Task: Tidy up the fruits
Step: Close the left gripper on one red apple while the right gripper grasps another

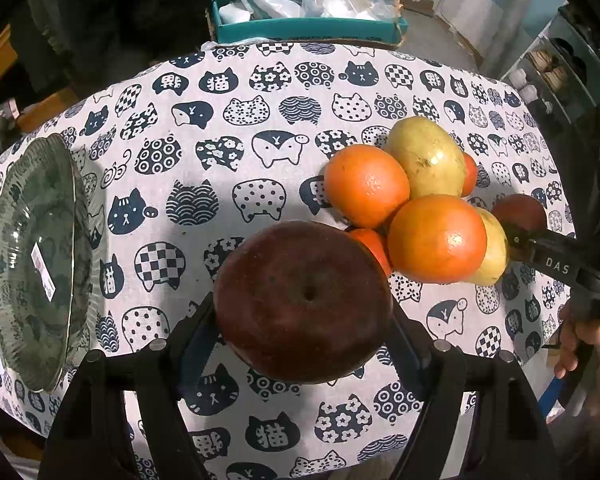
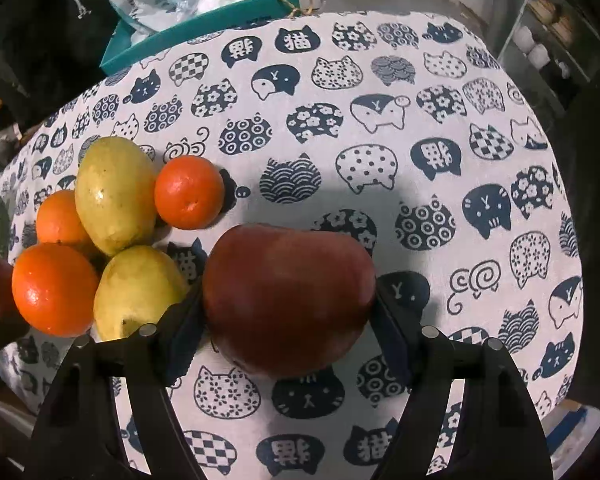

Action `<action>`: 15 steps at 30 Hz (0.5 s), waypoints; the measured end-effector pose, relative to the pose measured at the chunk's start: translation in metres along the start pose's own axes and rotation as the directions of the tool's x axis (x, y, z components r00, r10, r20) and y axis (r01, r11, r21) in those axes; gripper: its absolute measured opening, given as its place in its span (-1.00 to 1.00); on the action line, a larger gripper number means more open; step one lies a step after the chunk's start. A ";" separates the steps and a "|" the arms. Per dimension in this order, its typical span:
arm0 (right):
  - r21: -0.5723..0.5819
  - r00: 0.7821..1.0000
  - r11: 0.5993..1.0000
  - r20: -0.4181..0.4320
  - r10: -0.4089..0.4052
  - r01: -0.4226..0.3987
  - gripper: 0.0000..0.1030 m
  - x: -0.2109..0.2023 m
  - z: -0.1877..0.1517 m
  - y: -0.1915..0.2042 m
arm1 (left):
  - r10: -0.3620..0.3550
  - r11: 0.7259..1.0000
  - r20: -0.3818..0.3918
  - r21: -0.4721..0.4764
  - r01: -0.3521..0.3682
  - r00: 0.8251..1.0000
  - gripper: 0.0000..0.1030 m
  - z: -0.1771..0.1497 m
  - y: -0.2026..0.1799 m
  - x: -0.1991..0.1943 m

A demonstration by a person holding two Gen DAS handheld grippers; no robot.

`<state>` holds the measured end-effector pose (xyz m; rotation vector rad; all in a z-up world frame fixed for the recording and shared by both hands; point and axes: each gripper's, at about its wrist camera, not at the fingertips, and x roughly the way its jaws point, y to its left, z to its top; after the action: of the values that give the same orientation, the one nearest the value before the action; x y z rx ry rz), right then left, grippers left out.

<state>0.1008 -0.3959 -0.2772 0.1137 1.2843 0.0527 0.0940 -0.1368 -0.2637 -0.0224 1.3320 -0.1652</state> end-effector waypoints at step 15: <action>-0.026 0.984 0.994 0.143 -0.106 0.111 0.46 -0.040 -0.007 0.008 | 0.034 0.999 0.108 0.036 -0.038 0.994 0.53 0.003 -0.002 -0.028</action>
<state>0.0830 -0.3914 -0.2396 0.0181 1.1457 -0.0270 0.0905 -0.1351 -0.2356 0.0250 1.2205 -0.1566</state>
